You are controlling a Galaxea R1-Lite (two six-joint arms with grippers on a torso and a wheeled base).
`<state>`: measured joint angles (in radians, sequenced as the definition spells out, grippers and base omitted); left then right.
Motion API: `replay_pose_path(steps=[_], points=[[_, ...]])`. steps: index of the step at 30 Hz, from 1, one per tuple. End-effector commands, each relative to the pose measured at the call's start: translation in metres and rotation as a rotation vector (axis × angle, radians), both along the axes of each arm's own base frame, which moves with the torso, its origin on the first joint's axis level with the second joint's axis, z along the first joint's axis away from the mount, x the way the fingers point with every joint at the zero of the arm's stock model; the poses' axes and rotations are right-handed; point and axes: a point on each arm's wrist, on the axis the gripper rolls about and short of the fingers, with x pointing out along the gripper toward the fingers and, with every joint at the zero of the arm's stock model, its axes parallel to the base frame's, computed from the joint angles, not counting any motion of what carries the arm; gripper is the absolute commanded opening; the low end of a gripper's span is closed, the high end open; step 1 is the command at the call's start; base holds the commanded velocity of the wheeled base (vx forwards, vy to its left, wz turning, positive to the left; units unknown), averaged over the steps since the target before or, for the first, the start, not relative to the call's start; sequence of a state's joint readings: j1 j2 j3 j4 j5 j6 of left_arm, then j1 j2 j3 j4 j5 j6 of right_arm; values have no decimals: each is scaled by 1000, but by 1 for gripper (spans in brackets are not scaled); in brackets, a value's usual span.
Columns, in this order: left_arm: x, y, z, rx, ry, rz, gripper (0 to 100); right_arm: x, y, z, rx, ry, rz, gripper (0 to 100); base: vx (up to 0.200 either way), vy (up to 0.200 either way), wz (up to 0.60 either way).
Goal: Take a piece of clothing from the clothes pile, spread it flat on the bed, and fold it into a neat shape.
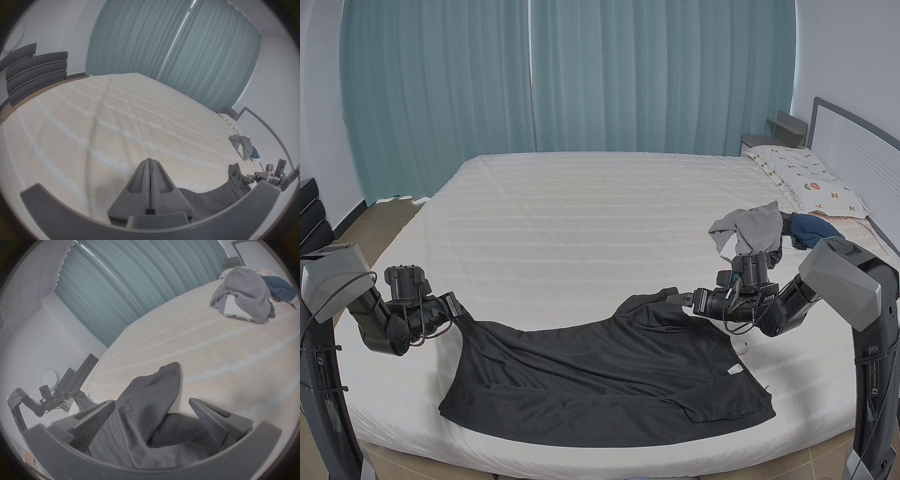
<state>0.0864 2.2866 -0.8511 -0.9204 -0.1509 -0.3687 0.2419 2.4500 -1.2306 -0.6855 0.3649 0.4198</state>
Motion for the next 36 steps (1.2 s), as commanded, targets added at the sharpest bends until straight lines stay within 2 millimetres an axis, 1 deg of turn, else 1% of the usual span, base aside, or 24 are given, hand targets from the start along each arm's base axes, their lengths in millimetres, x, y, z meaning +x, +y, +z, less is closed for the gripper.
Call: replay_pose_path(steps=[1,12,13,22,26,32,36], points=[[0,0,-2,-1,5,2,0,-2,8,-5,-4,8,17,100,0,0,0],[0,-1,-3,-1,7,-3,0,2,10,-10,-7,8,20,100,0,0,0],[0,-2,-3,-1,7,-4,0,2,10,-11,-13,10,23,0,0,0,0],[0,-2,-2,-1,5,-4,0,1,8,-13,-57,7,16,0,0,0,0],[1,-1,-2,-1,3,-3,0,2,4,-7,-47,-5,2,0,0,0,0],[4,-1,3,1,-13,-3,0,7,-14,13,1,-29,-62,0,0,0,0],[7,-1,6,2,-27,-1,0,11,-29,28,65,-46,-127,0,0,0,0]])
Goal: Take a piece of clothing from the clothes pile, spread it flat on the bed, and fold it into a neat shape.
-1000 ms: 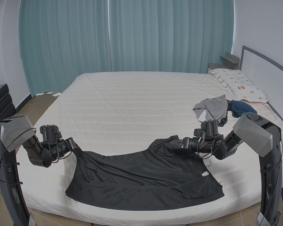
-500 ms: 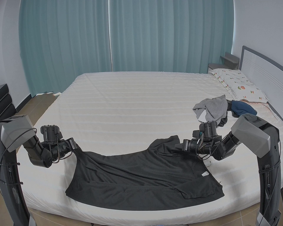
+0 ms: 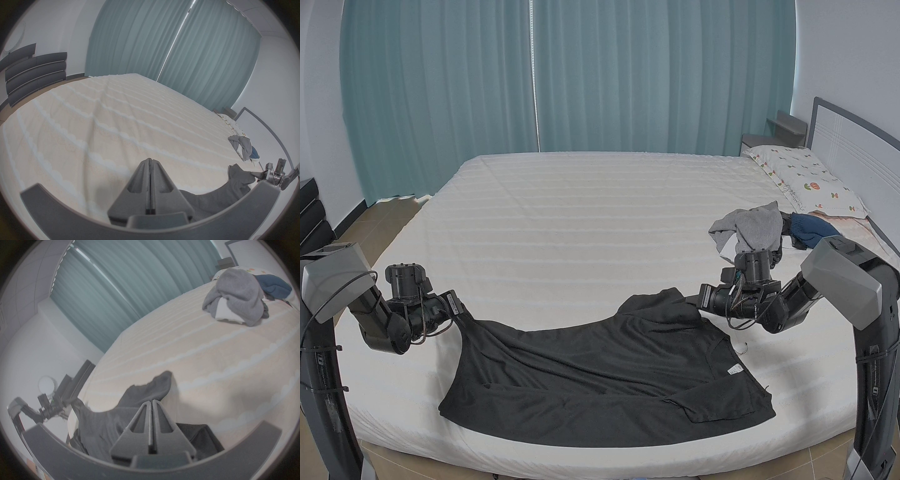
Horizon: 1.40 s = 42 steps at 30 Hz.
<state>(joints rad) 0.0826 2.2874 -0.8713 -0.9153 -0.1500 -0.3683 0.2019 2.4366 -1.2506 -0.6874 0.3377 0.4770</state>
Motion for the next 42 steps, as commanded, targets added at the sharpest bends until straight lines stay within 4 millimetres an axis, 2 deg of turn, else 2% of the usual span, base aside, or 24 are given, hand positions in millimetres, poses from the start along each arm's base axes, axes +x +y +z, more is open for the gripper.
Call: replay_pose_path(steps=[1,11,18,23,30,37,42], points=[[4,0,4,0,-19,1,0,3,-15,20,34,-44,-49,0,0,0,0],[15,1,15,5,-69,2,0,8,-35,33,65,-75,-102,0,0,0,0],[20,5,20,10,-97,38,0,11,-37,39,101,-122,-128,0,0,0,0],[19,14,23,15,-106,65,0,15,-38,34,91,-164,-170,0,0,0,0],[16,15,29,12,-118,71,0,15,-38,34,95,-198,-178,0,0,0,0],[16,14,22,12,-100,65,0,14,-37,24,84,-162,-174,0,0,0,0],[17,13,7,9,-62,57,0,13,-41,20,80,-124,-175,0,0,0,0]])
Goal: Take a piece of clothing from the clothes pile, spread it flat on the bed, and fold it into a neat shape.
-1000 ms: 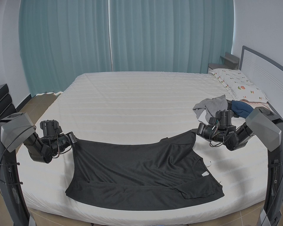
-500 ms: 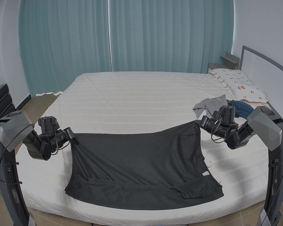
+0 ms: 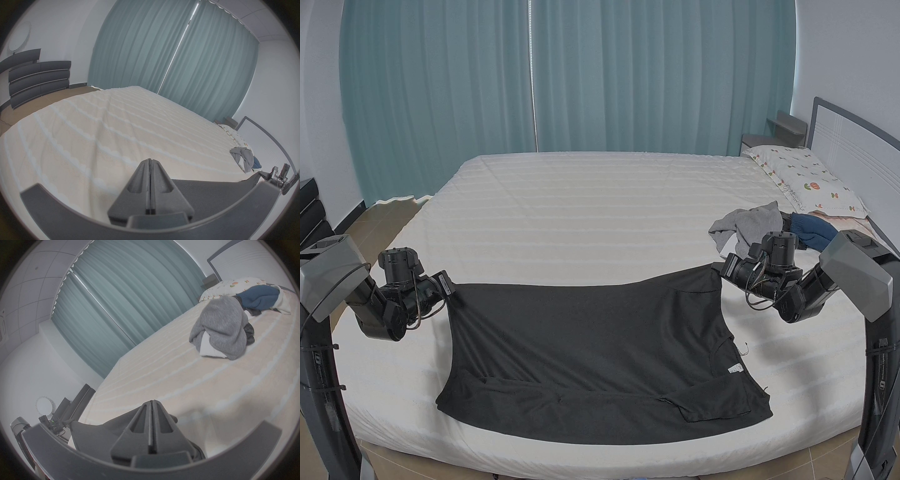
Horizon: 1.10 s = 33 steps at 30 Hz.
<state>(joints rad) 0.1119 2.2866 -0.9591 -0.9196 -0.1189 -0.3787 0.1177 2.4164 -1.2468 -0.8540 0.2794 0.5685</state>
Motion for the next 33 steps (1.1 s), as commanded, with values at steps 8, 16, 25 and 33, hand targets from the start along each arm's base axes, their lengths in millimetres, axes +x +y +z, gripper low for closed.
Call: replay_pose_path(steps=[8,16,25,33], points=[[7,-2,-24,-5,37,-5,0,2,3,-22,5,60,6,0,0,0,0],[6,-3,-23,0,34,-8,0,4,6,-15,24,43,4,0,0,0,0],[1,-1,-8,3,6,-2,0,-11,-4,26,66,-1,-17,0,0,0,0],[3,-3,-6,-1,-2,-11,0,-13,-19,27,67,5,-49,0,0,0,0]])
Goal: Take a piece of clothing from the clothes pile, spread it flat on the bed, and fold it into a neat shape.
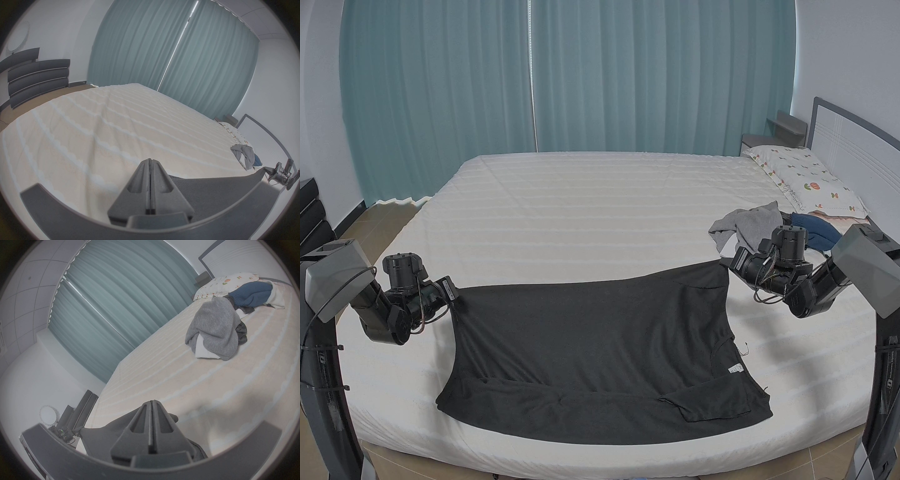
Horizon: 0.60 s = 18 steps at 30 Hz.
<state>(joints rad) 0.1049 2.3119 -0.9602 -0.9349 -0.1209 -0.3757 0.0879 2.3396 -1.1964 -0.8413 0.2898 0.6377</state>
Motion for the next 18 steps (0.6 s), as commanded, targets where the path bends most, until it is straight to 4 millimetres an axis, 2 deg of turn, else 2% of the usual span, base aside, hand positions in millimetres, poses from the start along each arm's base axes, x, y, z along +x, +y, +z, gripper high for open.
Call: replay_pose_path(steps=[1,12,18], points=[[1,0,3,-4,-12,-4,0,-2,-5,5,1,-6,-11,0,0,0,0],[6,-6,-1,-11,-10,-19,0,-3,-5,0,0,8,-10,0,0,0,0],[-3,-6,-6,-4,17,-21,0,-11,-8,-1,0,32,-5,0,0,0,0]])
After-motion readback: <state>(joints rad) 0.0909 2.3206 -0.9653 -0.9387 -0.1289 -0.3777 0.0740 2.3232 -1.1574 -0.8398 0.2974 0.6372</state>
